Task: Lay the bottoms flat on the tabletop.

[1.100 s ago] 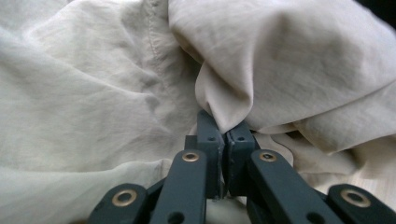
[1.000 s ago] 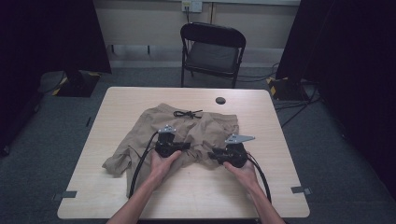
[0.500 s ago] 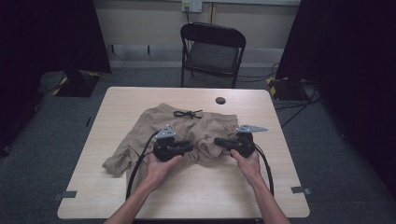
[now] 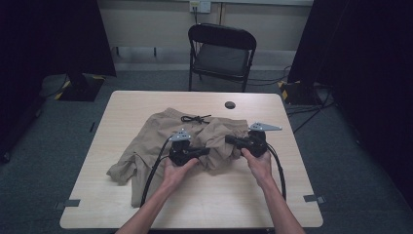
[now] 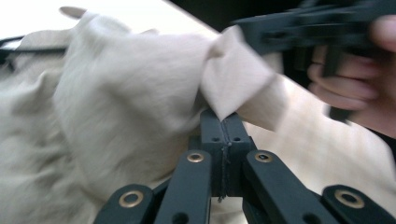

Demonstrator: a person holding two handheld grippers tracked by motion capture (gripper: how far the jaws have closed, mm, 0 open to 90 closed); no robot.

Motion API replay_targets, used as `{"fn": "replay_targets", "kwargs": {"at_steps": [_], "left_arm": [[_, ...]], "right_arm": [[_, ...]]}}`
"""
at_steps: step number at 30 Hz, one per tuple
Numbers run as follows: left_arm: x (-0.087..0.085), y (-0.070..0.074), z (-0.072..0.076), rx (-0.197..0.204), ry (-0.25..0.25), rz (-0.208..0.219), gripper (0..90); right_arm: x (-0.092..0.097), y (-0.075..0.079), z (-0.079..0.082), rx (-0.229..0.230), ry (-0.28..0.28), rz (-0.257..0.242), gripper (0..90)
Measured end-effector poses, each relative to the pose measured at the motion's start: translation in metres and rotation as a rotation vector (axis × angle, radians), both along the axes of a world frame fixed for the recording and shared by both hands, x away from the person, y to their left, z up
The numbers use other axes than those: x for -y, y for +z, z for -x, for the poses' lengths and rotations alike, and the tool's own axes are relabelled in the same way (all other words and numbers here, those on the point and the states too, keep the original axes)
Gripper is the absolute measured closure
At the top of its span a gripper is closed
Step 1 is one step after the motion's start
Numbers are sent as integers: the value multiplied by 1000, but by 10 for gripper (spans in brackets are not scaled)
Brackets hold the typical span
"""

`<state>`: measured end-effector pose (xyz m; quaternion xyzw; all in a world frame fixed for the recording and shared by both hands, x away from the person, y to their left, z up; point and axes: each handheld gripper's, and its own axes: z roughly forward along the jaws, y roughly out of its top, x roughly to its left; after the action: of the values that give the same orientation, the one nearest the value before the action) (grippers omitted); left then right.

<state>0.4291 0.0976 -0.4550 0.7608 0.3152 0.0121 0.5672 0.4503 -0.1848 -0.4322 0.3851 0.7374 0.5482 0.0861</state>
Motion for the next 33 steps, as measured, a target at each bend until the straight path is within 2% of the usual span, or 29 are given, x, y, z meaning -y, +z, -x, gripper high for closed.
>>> {"fn": "replay_targets", "kwargs": {"at_steps": [3,4,7,8,9,10,13,15,17,19,21,23,25,27,28,29,30,31,32,33], "left_arm": [[-7,4,2,-10,-62,17,900],[-9,5,1,-15,-67,16,900],[-18,5,-5,-29,-17,-10,900],[-21,3,-7,-37,19,-19,900],[-25,1,-11,-48,38,-16,900],[-28,-2,-15,-63,69,-9,900],[-40,-9,-25,-98,139,-8,900],[-46,-12,-30,-121,161,-1,900],[-49,-14,-32,-131,184,-19,900],[-51,-17,-35,-152,201,5,900],[-52,-19,-37,-149,208,-1,900],[-51,-21,-38,-173,229,-6,900],[-49,-23,-39,-177,226,7,900],[-48,-23,-40,-175,224,12,899],[-47,-23,-39,-175,222,14,898],[-47,-23,-39,-175,218,17,896],[-47,-22,-39,-172,213,15,887],[-46,-22,-38,-169,204,5,871],[-46,-21,-37,-162,201,-6,859],[-46,-21,-36,-160,196,-12,838]], "right_arm": [[2,3,-1,6,-9,0,900],[1,3,-2,6,-8,-5,900],[-6,0,-3,3,-4,18,900],[-8,-2,-2,2,0,16,900],[-10,-3,-2,2,7,10,841],[-12,-3,-2,-3,-2,14,728],[-14,-6,1,-9,5,39,606],[-13,-7,4,-13,6,35,534],[-12,-10,8,-14,11,41,465],[-12,-13,12,-16,7,57,424],[-11,-19,15,-26,10,68,390],[-11,-22,17,-44,15,69,352],[-14,-24,21,-33,19,79,352],[-19,-27,22,-31,34,118,354],[-22,-29,22,-28,33,140,410],[-22,-29,20,-22,13,153,528],[-21,-29,17,-27,6,146,632],[-19,-29,14,-27,3,136,779],[-14,-27,12,-20,-15,106,853],[-10,-25,9,-18,-22,77,884]]}}
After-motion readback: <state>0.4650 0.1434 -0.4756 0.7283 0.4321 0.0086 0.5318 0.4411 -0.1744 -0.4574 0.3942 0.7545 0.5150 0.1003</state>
